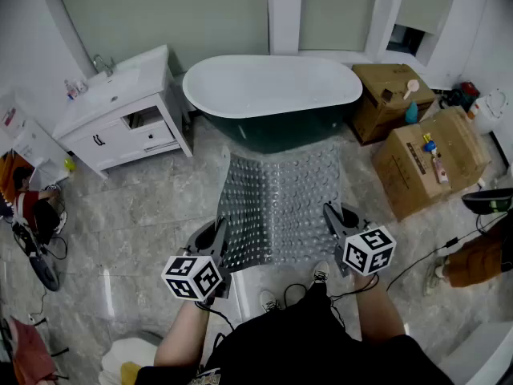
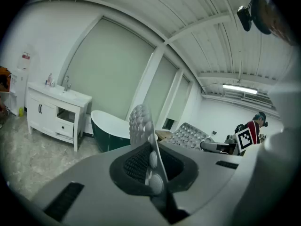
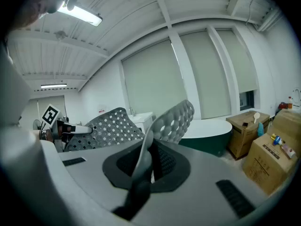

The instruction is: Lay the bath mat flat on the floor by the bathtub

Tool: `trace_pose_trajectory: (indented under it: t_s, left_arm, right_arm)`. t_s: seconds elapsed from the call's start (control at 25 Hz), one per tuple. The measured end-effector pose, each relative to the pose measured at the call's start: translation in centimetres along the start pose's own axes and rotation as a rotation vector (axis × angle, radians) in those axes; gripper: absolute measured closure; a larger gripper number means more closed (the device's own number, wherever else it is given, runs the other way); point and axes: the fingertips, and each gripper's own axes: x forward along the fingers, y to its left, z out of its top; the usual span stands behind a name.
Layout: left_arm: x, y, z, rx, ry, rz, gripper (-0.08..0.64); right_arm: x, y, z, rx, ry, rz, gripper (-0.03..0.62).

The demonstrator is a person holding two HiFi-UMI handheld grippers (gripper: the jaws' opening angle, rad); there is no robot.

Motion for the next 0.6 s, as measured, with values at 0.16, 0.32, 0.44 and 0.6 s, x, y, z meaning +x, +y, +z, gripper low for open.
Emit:
trace_pose_trajectory:
  t_s: [0.16, 0.32, 0.44, 0.6]
  left_arm:
    - [0.04, 0.11, 0.08, -0.001, 0.000, 0.002, 0.529]
    - [0.15, 0.48, 0.23, -0.001, -0.001, 0.003, 0.529]
    - [0.26, 0.51, 0.17, -0.002, -0.002, 0.004, 0.529]
    - [0.47, 0.56, 0.30, -0.003, -0.008, 0.005, 0.529]
  right_arm:
    - [0.17, 0.07, 0.00, -0.005, 0.003, 0.002, 0.565]
    - [0.56, 0.13, 0.07, -0.007, 0.002, 0.003, 0.565]
    - [0.58, 0.13, 0.19, -0.010, -0.009, 0.011, 0.565]
    - [0.70, -0.06, 0.35, -0.003, -0.017, 0.012, 0.563]
